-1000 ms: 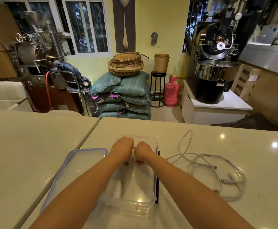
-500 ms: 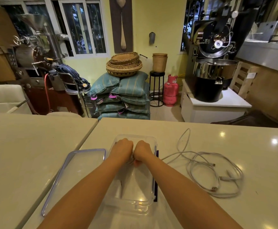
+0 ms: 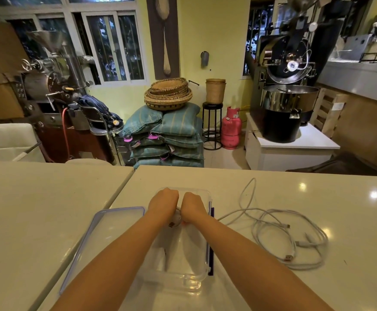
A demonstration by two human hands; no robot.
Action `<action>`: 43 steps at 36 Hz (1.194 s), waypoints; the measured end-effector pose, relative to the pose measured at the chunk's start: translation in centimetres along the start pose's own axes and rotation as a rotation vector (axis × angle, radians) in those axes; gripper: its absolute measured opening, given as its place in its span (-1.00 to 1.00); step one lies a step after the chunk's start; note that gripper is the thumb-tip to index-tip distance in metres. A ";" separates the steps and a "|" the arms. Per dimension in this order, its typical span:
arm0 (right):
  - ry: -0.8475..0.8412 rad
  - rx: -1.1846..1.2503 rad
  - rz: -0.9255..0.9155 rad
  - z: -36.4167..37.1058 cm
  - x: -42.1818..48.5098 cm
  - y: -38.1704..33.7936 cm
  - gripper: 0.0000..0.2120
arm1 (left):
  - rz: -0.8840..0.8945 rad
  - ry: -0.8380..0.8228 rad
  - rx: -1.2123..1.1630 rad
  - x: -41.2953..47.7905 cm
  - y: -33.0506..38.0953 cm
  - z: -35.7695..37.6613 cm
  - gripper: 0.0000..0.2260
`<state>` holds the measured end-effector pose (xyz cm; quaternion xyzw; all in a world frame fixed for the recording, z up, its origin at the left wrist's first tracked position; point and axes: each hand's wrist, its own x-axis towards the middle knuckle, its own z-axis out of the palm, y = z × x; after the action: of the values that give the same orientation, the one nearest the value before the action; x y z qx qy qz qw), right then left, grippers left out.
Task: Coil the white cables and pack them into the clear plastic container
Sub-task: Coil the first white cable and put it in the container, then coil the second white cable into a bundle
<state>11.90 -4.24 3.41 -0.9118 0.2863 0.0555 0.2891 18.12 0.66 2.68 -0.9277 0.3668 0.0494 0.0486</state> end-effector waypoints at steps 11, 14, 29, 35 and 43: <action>0.166 0.093 -0.089 -1.3 -0.9 0.8 -0.67 | 0.043 0.183 -0.262 -0.5 0.7 -1.6 -0.77; 0.257 0.121 -0.142 -2.8 -1.7 2.1 -0.65 | 0.098 0.252 -0.408 -1.1 2.0 -2.8 -0.75; 0.386 0.224 0.010 -10.5 -6.5 16.8 -0.66 | 0.357 0.185 -0.775 -4.9 12.8 -4.5 -0.78; 0.208 0.193 0.107 -9.3 -7.5 21.0 -0.67 | 0.396 -0.044 -0.676 -5.6 16.1 -2.0 -0.77; 0.186 0.103 0.160 -6.8 -7.7 22.3 -0.67 | 0.329 -0.169 -0.552 -4.7 18.5 1.2 -0.90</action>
<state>-7.25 -19.23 0.06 -0.8712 0.3860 -0.0212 0.3025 1.96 -9.39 1.10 -0.8268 0.4792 0.2310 -0.1827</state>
